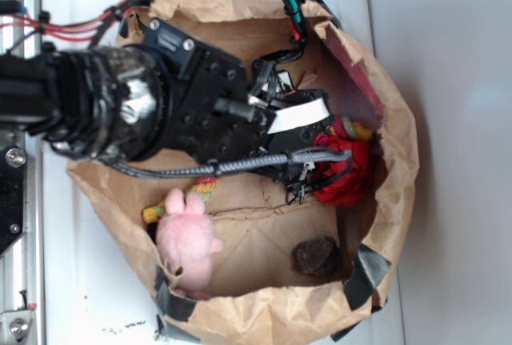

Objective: Grab the multicolored rope.

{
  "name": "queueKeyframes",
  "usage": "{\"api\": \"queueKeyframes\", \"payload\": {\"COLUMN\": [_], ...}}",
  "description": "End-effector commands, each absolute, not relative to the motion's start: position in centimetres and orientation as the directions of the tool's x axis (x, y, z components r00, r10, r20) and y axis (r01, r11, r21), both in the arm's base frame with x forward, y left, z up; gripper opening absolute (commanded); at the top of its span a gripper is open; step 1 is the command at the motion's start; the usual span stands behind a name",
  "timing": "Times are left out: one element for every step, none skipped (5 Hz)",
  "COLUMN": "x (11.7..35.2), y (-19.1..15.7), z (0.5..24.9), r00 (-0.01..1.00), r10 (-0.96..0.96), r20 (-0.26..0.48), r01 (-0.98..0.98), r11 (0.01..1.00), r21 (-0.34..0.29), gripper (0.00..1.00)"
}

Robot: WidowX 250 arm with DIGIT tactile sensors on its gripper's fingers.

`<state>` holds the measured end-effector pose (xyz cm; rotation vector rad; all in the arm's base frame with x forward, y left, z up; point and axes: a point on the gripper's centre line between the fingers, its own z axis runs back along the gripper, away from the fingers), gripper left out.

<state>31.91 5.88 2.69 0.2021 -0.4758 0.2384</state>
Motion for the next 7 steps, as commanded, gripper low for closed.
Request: {"api": "queueKeyframes", "payload": {"x": [31.7, 31.3, 30.6, 29.8, 28.7, 28.5, 28.1], "y": [6.3, 6.5, 7.0, 7.3, 7.4, 7.7, 7.9], "z": [2.9, 3.4, 4.7, 6.6, 9.8, 11.5, 13.0], "r00": [0.862, 0.860, 0.867, 0.879, 0.891, 0.897, 0.902], "r10": [0.174, 0.179, 0.186, 0.204, 0.230, 0.242, 0.241], "r20": [0.476, 0.478, 0.463, 0.431, 0.392, 0.371, 0.359], "r01": [-0.270, -0.270, -0.261, -0.252, -0.242, -0.237, -0.226], "r11": [0.952, 0.954, 0.960, 0.966, 0.970, 0.970, 0.970], "r21": [0.141, 0.129, 0.104, 0.057, -0.020, -0.059, -0.085], "gripper": [0.00, 0.00, 0.00, 0.00, 0.00, 0.00, 0.00]}}
